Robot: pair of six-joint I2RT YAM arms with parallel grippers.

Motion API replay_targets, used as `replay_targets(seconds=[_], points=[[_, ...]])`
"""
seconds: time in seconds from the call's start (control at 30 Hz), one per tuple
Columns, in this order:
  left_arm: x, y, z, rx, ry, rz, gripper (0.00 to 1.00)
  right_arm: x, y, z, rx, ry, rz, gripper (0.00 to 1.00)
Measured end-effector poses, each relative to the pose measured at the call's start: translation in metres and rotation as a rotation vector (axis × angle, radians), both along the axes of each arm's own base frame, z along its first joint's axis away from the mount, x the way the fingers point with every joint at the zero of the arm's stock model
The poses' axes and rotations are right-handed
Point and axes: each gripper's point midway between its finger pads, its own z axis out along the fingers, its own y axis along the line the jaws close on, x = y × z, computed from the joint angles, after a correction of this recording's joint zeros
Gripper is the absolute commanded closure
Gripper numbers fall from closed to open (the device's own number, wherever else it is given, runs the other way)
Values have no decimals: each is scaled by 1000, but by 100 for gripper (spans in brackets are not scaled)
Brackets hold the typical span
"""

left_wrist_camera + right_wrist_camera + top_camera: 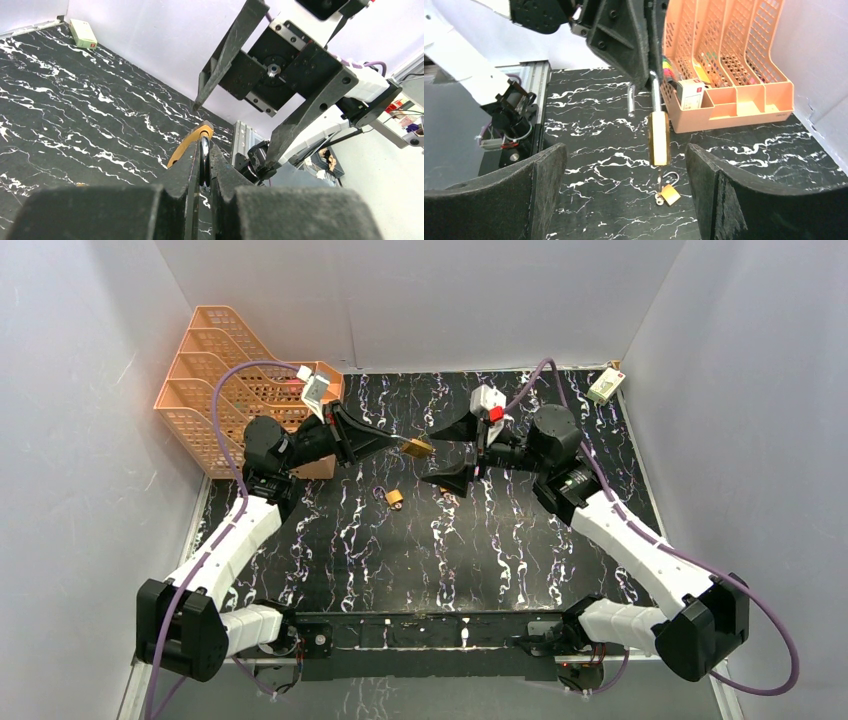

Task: Lock with the key
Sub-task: Lock the lock.

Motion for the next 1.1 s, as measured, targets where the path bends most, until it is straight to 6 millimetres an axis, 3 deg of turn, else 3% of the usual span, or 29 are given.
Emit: replay_targets(seconds=[0.33,0.83,1.1], points=[[-3,0,9,-30,-22,-8,100,-11,6,-7,29,-52,105,22],[-6,0,14,-42,-39,-18,100,-2,17,-17,41,-20,139,26],[-8,0,19,-53,-51,-28,100,5,19,-13,50,-25,113,34]])
